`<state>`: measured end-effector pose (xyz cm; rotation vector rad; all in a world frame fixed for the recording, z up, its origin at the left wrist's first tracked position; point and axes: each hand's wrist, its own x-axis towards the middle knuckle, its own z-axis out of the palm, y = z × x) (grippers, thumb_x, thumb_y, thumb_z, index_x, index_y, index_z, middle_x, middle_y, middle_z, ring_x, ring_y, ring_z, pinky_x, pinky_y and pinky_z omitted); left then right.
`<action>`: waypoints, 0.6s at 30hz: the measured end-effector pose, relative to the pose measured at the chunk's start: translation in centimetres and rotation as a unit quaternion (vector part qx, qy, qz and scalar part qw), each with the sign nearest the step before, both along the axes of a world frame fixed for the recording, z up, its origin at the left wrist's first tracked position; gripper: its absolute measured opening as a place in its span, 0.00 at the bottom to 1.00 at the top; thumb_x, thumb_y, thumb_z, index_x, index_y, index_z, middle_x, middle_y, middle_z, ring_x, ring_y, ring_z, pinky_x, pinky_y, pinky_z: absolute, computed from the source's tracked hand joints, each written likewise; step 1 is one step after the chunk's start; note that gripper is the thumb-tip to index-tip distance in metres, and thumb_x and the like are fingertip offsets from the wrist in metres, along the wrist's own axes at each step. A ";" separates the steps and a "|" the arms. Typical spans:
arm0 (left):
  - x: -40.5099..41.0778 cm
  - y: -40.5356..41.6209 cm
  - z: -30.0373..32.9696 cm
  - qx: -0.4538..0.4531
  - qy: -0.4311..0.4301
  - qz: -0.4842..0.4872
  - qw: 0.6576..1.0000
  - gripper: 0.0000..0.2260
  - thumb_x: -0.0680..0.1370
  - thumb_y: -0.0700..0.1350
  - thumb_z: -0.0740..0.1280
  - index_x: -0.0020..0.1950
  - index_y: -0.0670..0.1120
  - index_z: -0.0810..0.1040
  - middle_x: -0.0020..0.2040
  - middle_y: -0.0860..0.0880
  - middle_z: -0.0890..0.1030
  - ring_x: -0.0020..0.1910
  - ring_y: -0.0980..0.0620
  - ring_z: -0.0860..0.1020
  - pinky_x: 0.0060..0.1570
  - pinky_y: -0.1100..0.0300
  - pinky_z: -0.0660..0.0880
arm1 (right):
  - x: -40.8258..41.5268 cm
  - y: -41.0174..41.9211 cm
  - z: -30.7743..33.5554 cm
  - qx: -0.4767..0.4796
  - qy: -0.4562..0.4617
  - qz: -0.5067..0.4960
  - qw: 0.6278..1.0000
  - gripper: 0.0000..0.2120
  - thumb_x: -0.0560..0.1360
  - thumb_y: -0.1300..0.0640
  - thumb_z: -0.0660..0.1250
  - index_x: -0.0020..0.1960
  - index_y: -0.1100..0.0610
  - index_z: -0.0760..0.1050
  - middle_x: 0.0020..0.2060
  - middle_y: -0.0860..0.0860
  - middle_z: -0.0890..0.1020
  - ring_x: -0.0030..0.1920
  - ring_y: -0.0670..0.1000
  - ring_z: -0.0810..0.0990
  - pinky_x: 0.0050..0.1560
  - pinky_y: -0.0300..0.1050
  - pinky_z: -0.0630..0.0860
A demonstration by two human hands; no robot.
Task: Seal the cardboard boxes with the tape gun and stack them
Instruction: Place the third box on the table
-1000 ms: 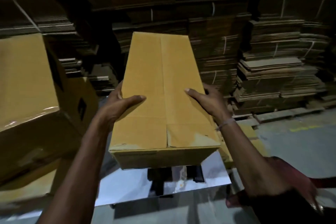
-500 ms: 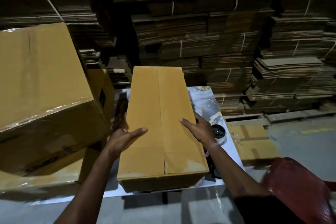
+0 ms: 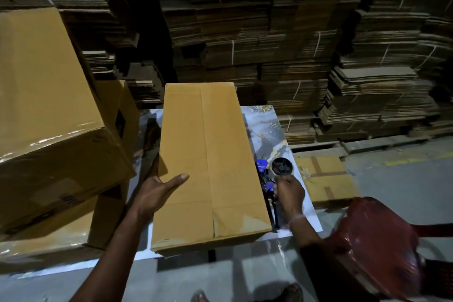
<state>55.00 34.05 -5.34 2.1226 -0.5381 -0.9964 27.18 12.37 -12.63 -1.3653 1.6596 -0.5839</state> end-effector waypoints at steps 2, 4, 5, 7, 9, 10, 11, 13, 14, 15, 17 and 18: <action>-0.1 0.0 0.2 -0.007 0.000 -0.010 1.000 0.29 0.65 0.70 0.76 0.28 0.48 0.69 0.25 0.44 0.64 0.23 0.52 0.63 0.34 0.53 0.64 | -1.9 0.4 -2.6 0.023 0.098 0.003 0.995 0.13 0.76 0.50 0.66 0.40 0.59 0.77 0.39 0.57 0.82 0.46 0.61 0.82 0.43 0.50 0.73; -0.4 -0.1 0.2 -0.032 0.015 0.012 0.999 0.28 0.70 0.64 0.77 0.32 0.39 0.76 0.22 0.42 0.68 0.23 0.54 0.65 0.33 0.55 0.65 | -3.3 0.5 -5.7 0.070 0.119 0.025 0.990 0.22 0.69 0.41 0.67 0.42 0.62 0.79 0.41 0.58 0.84 0.47 0.61 0.84 0.45 0.52 0.77; -0.6 -0.2 0.4 -0.032 0.015 0.015 0.999 0.24 0.71 0.61 0.77 0.34 0.41 0.78 0.20 0.46 0.70 0.24 0.55 0.66 0.33 0.56 0.65 | -3.5 0.5 -6.7 0.080 0.126 0.031 0.988 0.26 0.65 0.38 0.67 0.44 0.62 0.80 0.43 0.59 0.85 0.47 0.61 0.84 0.46 0.52 0.78; -0.8 -0.4 0.4 -0.028 0.002 0.015 0.999 0.22 0.72 0.59 0.77 0.28 0.45 0.76 0.18 0.54 0.68 0.25 0.55 0.66 0.33 0.57 0.64 | -3.2 -0.3 -7.9 0.090 0.146 0.047 0.984 0.29 0.63 0.37 0.69 0.50 0.61 0.79 0.49 0.59 0.85 0.52 0.62 0.84 0.49 0.51 0.79; -0.4 -0.5 -0.1 -0.023 -0.011 0.021 0.999 0.25 0.71 0.60 0.78 0.46 0.44 0.69 0.20 0.56 0.65 0.23 0.54 0.63 0.33 0.56 0.62 | -2.4 -1.4 -7.9 0.097 0.173 0.044 0.979 0.31 0.64 0.39 0.73 0.57 0.60 0.78 0.56 0.60 0.83 0.58 0.62 0.83 0.52 0.50 0.78; -0.2 -0.6 -0.4 -0.016 -0.012 0.019 1.000 0.29 0.70 0.62 0.78 0.30 0.56 0.58 0.21 0.54 0.63 0.23 0.53 0.61 0.34 0.55 0.61 | -2.1 -2.0 -7.8 0.115 0.177 0.030 0.977 0.33 0.64 0.39 0.75 0.61 0.60 0.76 0.58 0.59 0.82 0.60 0.62 0.82 0.52 0.49 0.77; -0.1 -0.6 -0.4 -0.006 -0.014 0.011 1.000 0.30 0.69 0.64 0.77 0.27 0.55 0.58 0.22 0.51 0.62 0.22 0.53 0.60 0.34 0.55 0.61 | -2.1 -2.7 -8.1 0.133 0.181 0.022 0.974 0.34 0.64 0.39 0.77 0.62 0.59 0.76 0.59 0.59 0.82 0.60 0.62 0.82 0.51 0.49 0.76; -0.1 -0.5 -0.8 0.008 -0.024 0.001 1.000 0.30 0.68 0.66 0.76 0.24 0.53 0.60 0.24 0.49 0.62 0.22 0.53 0.60 0.35 0.54 0.61 | -2.3 -3.6 -8.8 0.167 0.156 0.036 0.973 0.25 0.63 0.42 0.78 0.52 0.58 0.81 0.53 0.58 0.85 0.55 0.60 0.84 0.52 0.53 0.81; 0.0 -0.5 -0.9 0.007 -0.027 -0.001 1.000 0.30 0.68 0.66 0.76 0.23 0.53 0.61 0.24 0.49 0.62 0.22 0.53 0.60 0.35 0.53 0.61 | -2.6 -4.0 -9.7 0.185 0.132 0.054 0.972 0.18 0.65 0.46 0.77 0.46 0.58 0.82 0.50 0.59 0.86 0.52 0.60 0.85 0.54 0.56 0.83; 0.0 -0.5 -1.0 0.006 -0.025 0.003 1.000 0.31 0.68 0.66 0.76 0.22 0.52 0.60 0.23 0.50 0.62 0.22 0.54 0.59 0.35 0.53 0.61 | -2.9 -4.2 -10.5 0.203 0.102 0.067 0.972 0.14 0.66 0.49 0.77 0.44 0.59 0.83 0.48 0.59 0.87 0.51 0.60 0.85 0.56 0.58 0.83; 0.1 -0.5 -1.2 0.002 -0.030 0.002 1.000 0.32 0.68 0.66 0.76 0.22 0.52 0.59 0.23 0.50 0.61 0.22 0.54 0.59 0.35 0.53 0.62 | -3.0 -3.7 -10.9 0.238 0.028 0.051 0.969 0.12 0.70 0.55 0.75 0.48 0.64 0.84 0.45 0.61 0.87 0.49 0.61 0.86 0.51 0.57 0.83; 0.2 -0.6 -1.3 0.000 -0.032 -0.002 0.999 0.32 0.68 0.67 0.76 0.22 0.52 0.59 0.24 0.49 0.61 0.23 0.53 0.59 0.35 0.53 0.62 | -2.9 -3.3 -10.8 0.251 -0.012 0.035 0.967 0.12 0.72 0.57 0.75 0.50 0.66 0.84 0.45 0.61 0.87 0.48 0.61 0.86 0.46 0.54 0.81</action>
